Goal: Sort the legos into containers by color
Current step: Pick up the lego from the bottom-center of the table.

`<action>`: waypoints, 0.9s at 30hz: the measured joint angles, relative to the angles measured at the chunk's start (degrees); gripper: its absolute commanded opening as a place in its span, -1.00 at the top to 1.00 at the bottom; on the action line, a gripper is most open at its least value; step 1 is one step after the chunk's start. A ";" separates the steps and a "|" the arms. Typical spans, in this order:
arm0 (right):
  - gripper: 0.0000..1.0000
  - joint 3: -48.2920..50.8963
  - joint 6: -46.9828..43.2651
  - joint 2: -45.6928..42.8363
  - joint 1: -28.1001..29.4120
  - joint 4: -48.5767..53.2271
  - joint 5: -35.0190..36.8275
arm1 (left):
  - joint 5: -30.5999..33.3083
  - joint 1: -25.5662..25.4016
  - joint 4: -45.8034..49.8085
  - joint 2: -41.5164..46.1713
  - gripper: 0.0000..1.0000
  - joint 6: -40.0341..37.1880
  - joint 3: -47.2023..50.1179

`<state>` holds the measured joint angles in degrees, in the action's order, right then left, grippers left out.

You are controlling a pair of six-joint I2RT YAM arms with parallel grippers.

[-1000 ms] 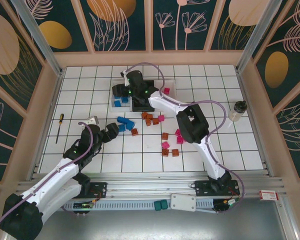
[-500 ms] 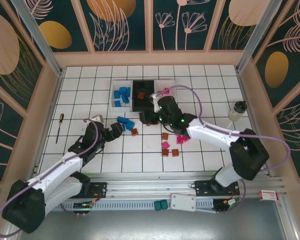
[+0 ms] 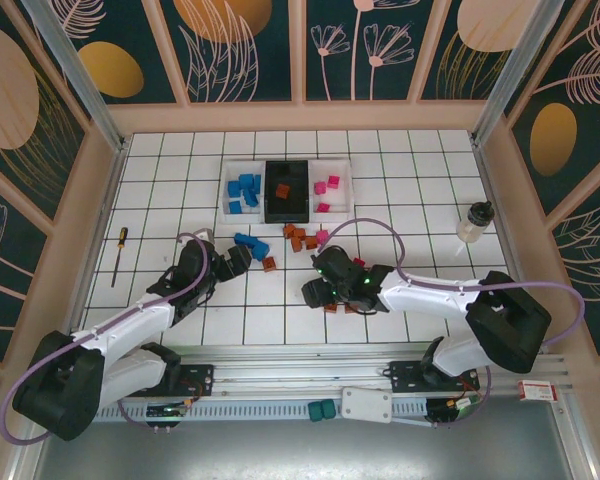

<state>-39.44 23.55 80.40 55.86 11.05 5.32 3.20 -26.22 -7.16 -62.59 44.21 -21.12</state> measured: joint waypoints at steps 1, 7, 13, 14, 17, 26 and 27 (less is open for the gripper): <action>-0.36 0.00 0.00 0.02 0.04 0.39 0.98 | 0.00 0.02 -0.20 -0.11 -0.97 0.00 0.00; -0.19 -0.81 -0.44 3.61 0.02 2.58 5.11 | -0.24 0.02 -0.39 -1.22 -0.98 0.00 -0.02; 0.03 -1.36 -1.01 7.61 0.02 3.19 5.49 | -0.24 0.02 -0.39 -1.22 -0.98 0.00 -0.04; 0.08 -1.75 -1.29 7.80 0.02 3.30 5.57 | -0.24 0.02 -0.37 -1.22 -0.98 0.00 -0.04; 0.21 -2.56 -1.95 8.83 0.02 2.91 5.55 | -0.26 0.02 -0.37 -1.22 -0.97 -0.02 -0.11; 0.51 -2.67 -4.31 7.23 -1.57 0.28 3.67 | -1.38 0.02 -0.37 -1.16 -0.98 -0.48 -0.20; 0.51 -2.69 -4.85 5.88 -2.10 -0.24 2.47 | -1.53 0.00 -0.37 -1.05 -0.98 -0.61 -0.20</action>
<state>-42.13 18.70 86.28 53.76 10.81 7.79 1.67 -26.22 -7.53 -63.64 43.59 -21.32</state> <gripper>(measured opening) 0.319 0.987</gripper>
